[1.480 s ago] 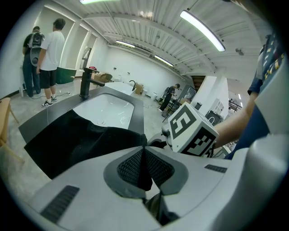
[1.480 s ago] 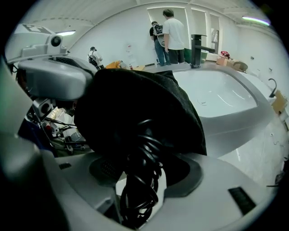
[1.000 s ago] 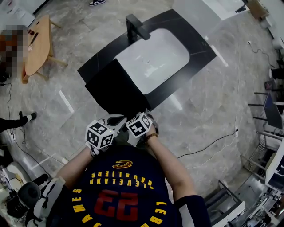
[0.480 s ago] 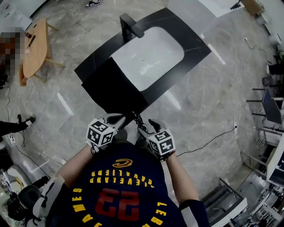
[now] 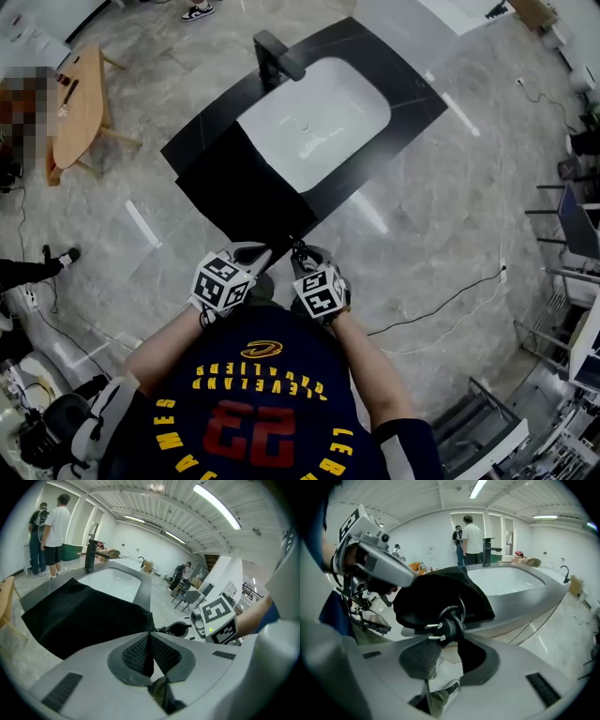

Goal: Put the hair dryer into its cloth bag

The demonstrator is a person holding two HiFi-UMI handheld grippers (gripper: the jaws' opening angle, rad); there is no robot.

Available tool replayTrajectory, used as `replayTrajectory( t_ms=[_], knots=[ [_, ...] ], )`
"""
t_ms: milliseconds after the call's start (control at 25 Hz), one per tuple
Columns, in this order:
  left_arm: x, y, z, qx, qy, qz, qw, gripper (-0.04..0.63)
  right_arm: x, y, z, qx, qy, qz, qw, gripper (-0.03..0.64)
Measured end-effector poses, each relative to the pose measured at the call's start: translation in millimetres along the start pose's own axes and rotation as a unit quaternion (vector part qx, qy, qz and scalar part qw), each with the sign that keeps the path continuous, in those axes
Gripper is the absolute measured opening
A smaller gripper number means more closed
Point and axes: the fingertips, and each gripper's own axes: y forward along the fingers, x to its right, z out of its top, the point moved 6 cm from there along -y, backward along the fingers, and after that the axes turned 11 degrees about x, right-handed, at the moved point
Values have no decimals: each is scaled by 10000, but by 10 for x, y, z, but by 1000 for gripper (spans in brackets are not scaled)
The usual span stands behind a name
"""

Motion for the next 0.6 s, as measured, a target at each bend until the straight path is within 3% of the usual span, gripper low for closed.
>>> replayTrajectory(
  t_ms=[600],
  knots=[
    [-3, -123, 17, 245, -193, -8, 9995, 14, -154, 442, 572, 209, 13, -140, 9997, 114]
  ],
)
